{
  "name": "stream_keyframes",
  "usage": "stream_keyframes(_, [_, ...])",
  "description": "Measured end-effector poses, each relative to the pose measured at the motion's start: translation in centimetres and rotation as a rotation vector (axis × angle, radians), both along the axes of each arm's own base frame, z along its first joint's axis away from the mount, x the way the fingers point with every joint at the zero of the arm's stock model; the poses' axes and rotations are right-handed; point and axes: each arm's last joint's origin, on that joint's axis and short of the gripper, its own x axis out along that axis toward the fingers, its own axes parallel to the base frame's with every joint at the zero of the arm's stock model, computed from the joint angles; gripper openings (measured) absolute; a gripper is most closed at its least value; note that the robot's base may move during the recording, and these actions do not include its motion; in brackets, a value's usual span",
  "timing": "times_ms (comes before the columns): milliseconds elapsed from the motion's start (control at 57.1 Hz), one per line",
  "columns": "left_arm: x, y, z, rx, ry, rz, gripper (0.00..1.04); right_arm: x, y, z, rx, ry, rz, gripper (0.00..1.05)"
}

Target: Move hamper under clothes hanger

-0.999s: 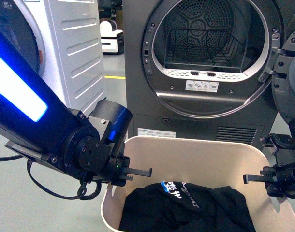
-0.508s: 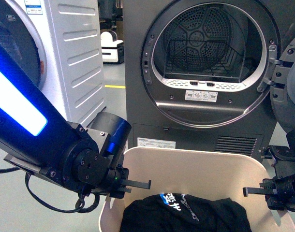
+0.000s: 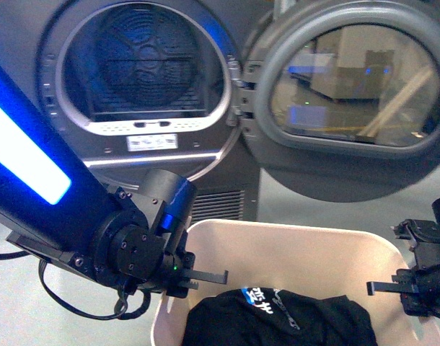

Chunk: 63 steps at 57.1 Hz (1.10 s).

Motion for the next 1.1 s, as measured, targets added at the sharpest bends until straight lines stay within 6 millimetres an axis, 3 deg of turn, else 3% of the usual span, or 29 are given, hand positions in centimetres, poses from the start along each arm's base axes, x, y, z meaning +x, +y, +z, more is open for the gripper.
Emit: stream_keyframes(1104, [0.07,0.23,0.11,0.005,-0.004,0.010,0.04,0.03,0.25,0.46,0.001,-0.011,0.008,0.02])
